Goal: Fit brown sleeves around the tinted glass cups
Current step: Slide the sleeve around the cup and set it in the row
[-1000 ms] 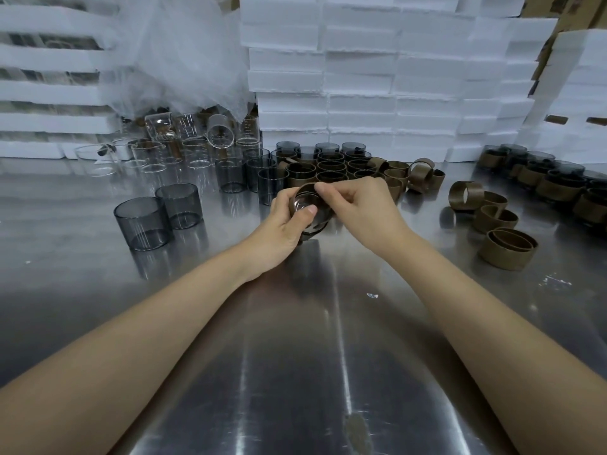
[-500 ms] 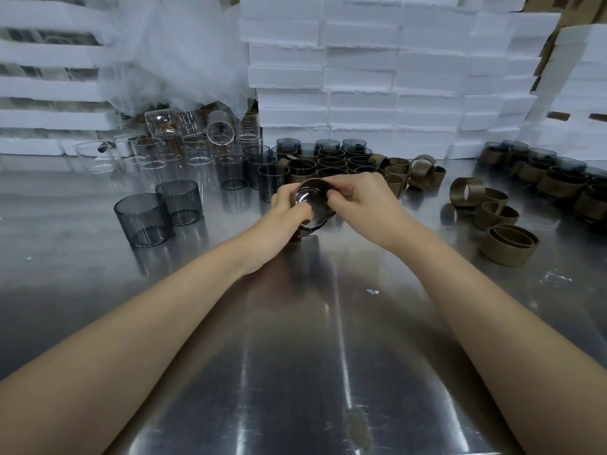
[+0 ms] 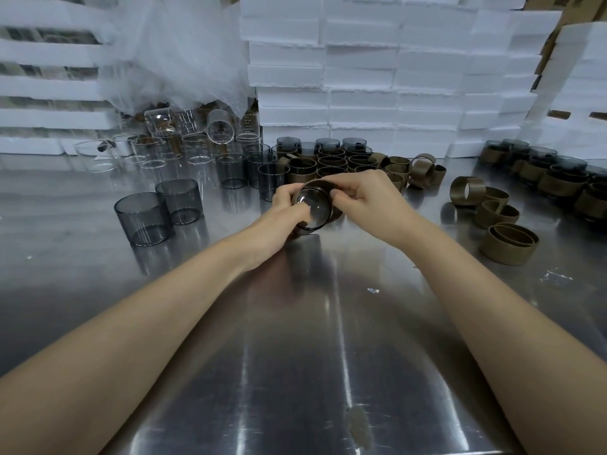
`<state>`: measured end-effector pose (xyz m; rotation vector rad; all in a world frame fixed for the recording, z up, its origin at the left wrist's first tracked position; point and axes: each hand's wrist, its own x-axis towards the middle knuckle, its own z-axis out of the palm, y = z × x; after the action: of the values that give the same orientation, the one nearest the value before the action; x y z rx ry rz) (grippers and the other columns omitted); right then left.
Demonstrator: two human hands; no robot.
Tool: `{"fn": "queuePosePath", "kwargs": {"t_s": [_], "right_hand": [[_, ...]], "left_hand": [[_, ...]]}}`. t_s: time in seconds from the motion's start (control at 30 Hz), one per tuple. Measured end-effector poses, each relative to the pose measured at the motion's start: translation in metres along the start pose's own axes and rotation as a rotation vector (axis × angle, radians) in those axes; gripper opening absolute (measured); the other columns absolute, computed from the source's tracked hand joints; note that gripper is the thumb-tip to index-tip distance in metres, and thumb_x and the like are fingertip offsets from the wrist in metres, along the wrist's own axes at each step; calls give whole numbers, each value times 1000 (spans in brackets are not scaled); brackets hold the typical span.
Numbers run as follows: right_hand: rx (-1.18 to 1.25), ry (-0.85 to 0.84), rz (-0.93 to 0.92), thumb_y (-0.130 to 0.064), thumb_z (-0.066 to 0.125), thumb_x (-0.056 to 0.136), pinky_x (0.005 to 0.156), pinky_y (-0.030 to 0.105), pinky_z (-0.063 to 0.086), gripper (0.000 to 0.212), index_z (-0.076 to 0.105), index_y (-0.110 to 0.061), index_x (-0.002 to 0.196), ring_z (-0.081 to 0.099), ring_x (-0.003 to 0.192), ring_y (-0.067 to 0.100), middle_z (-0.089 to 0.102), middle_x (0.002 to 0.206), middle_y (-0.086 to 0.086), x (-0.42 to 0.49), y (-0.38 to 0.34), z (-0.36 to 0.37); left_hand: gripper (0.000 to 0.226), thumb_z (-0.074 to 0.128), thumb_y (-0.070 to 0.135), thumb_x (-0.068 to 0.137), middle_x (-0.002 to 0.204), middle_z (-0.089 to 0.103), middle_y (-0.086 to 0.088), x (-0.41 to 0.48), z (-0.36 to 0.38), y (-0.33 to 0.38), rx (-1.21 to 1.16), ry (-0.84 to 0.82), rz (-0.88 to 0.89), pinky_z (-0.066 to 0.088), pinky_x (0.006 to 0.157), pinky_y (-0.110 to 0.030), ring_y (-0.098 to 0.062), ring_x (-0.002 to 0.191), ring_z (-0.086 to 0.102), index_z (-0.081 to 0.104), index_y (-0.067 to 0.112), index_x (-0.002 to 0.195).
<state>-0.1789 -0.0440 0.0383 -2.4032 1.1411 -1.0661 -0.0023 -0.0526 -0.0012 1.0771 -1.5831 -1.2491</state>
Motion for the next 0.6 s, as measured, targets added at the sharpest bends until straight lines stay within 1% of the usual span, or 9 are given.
{"fn": "queuePosePath", "kwargs": {"t_s": [0.07,0.13,0.23,0.3,0.37,0.43,0.5,0.57,0.6], "right_hand": [[16,-1,2,4,48,89,83,25,50,39,72,-15,113,67,93,16,74,95,0,-1,0,0],[7,8,-1,4,48,88,82,21,50,39,72,-15,113,67,92,16,75,94,-1,-1,0,-1],[-10,23,-8,3,48,90,86,37,52,40,71,-18,114,67,89,28,75,92,4,0,0,1],[-28,31,-14,2,48,91,85,43,51,39,71,-17,116,65,88,34,75,91,7,0,1,1],[-32,28,-18,3,48,91,85,45,50,38,70,-16,116,65,89,37,74,91,10,0,2,1],[-41,22,-27,3,47,92,85,47,50,38,70,-15,117,65,88,39,73,91,14,0,2,0],[-72,22,-33,1,47,93,83,47,50,37,69,-15,117,64,85,40,72,88,17,-1,3,0],[-90,31,-39,1,47,93,81,47,50,36,69,-15,117,64,83,40,72,85,19,-1,5,0],[-86,40,-38,1,48,93,82,45,50,35,70,-14,116,65,84,38,72,86,17,-1,5,0]], "left_hand": [[66,59,39,49,134,46,-5,0,0,0,-11,-14,0,37,111,-46,-21,122,50,43,40,112],[69,60,38,46,132,47,-5,0,2,2,-43,-26,-1,38,110,-43,-20,120,51,43,37,113],[73,61,35,40,119,50,0,-1,6,4,-119,-22,-4,40,106,-39,-15,110,51,43,32,111],[75,61,34,38,116,50,1,-3,7,6,-149,-22,1,42,99,-34,-13,105,52,43,30,110],[74,61,31,39,115,50,-1,-5,8,8,-147,-27,1,40,98,-33,-14,104,50,43,30,111],[65,60,22,49,113,50,-3,-6,9,9,-158,-23,-7,41,101,-39,-16,103,50,43,28,112],[53,53,18,59,109,51,-3,-8,12,10,-194,-30,-7,43,93,-35,-16,98,51,43,25,111],[48,51,17,62,104,51,-1,-10,14,11,-217,-34,-7,40,81,-27,-13,93,50,43,23,109],[46,51,17,62,102,50,-1,-11,15,10,-225,-32,-2,38,79,-26,-12,91,49,43,23,108]]}}
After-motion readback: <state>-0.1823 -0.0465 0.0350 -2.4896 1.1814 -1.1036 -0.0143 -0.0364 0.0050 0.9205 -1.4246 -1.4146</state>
